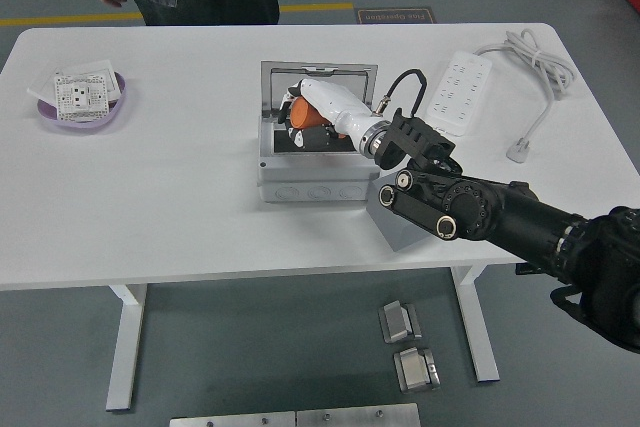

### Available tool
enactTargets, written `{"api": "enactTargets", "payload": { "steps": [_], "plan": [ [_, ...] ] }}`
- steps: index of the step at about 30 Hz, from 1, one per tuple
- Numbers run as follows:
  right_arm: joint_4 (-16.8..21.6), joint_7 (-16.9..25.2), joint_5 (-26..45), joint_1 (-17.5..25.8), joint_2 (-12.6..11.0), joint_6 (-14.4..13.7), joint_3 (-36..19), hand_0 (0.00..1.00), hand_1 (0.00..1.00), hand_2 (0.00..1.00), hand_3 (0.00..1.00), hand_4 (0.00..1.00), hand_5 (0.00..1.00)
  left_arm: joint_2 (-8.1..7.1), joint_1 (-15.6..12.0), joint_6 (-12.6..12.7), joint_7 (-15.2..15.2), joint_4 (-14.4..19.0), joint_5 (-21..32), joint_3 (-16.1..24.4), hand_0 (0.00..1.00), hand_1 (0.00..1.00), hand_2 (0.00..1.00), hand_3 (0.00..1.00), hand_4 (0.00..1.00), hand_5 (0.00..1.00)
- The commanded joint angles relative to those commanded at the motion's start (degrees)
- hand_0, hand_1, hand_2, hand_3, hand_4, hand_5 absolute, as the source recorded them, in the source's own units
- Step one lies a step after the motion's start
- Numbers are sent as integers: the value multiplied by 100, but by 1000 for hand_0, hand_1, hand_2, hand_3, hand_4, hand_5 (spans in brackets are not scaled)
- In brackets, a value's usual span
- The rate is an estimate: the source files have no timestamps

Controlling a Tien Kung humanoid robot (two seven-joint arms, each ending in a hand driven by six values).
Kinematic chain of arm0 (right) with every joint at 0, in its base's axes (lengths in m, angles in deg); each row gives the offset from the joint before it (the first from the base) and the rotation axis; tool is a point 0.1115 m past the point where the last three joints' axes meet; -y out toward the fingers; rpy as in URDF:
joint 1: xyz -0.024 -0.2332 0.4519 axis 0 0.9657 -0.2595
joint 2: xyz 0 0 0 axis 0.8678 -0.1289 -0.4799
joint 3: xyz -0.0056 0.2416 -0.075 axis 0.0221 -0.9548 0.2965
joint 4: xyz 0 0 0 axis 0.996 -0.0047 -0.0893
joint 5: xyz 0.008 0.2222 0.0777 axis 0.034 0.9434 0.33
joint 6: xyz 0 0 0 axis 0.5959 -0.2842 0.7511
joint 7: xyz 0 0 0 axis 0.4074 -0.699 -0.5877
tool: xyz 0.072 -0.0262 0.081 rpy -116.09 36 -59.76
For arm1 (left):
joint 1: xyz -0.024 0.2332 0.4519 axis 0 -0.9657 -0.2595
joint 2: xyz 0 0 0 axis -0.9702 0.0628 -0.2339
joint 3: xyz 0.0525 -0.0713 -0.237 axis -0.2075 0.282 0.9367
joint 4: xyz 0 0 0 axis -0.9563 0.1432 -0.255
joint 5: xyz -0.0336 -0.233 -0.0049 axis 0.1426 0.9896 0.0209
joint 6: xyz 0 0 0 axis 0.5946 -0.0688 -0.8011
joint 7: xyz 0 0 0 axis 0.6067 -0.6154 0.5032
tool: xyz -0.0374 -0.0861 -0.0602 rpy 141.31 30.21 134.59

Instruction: Pick up the cylinder from the cube,place it in the box,flap close box

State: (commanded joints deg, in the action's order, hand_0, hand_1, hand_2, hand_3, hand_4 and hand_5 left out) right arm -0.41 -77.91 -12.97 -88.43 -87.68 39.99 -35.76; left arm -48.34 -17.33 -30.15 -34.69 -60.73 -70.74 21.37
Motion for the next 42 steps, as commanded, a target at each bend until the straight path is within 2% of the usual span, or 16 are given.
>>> {"api": "enactTargets", "payload": {
  "steps": [5,6,11,12,17,18,23,24,36,38,42],
  "plan": [
    [-222,-9,89,-80,22,247,132,2,100,226,188,2,2,6,15,-1,0,3,-19,-1,748,765,784,905,755,252],
    [-256,-4,81,-88,22,319,140,2,125,271,283,2,2,7,18,-2,-1,3,-22,-1,748,764,784,905,755,252],
    [-359,27,-10,-105,22,526,134,2,125,271,283,2,2,5,16,-7,-9,-1,-8,-20,748,764,784,905,755,252],
    [-371,34,-28,-107,22,541,133,180,322,475,616,443,71,4,15,-7,-10,-1,-6,-23,748,764,785,905,755,252],
    [-412,98,-70,-110,22,565,132,180,322,475,616,443,71,0,22,-7,-10,-1,-18,-17,748,764,785,905,755,252],
    [-415,109,-72,-108,22,562,130,568,630,648,713,753,278,1,25,-7,-10,0,-28,-10,749,764,786,905,755,252],
    [-420,156,-68,-100,22,558,120,568,630,648,713,753,278,10,37,-8,-9,3,-51,3,749,764,786,905,755,252],
    [-421,168,-67,-98,22,557,118,818,737,729,818,890,358,10,39,-8,-9,4,-58,7,749,764,786,905,755,252],
    [-432,283,-95,-51,22,579,48,842,740,718,822,938,402,17,64,-8,-11,17,-147,57,749,765,785,906,756,252],
    [-366,266,-157,-1,18,595,-89,842,740,718,822,938,402,23,61,-9,-12,17,-145,55,749,765,785,906,756,252],
    [21,176,-420,274,-155,687,-571,848,740,710,817,949,415,35,44,-6,-8,16,-151,72,749,764,784,905,756,252]
  ]
}}
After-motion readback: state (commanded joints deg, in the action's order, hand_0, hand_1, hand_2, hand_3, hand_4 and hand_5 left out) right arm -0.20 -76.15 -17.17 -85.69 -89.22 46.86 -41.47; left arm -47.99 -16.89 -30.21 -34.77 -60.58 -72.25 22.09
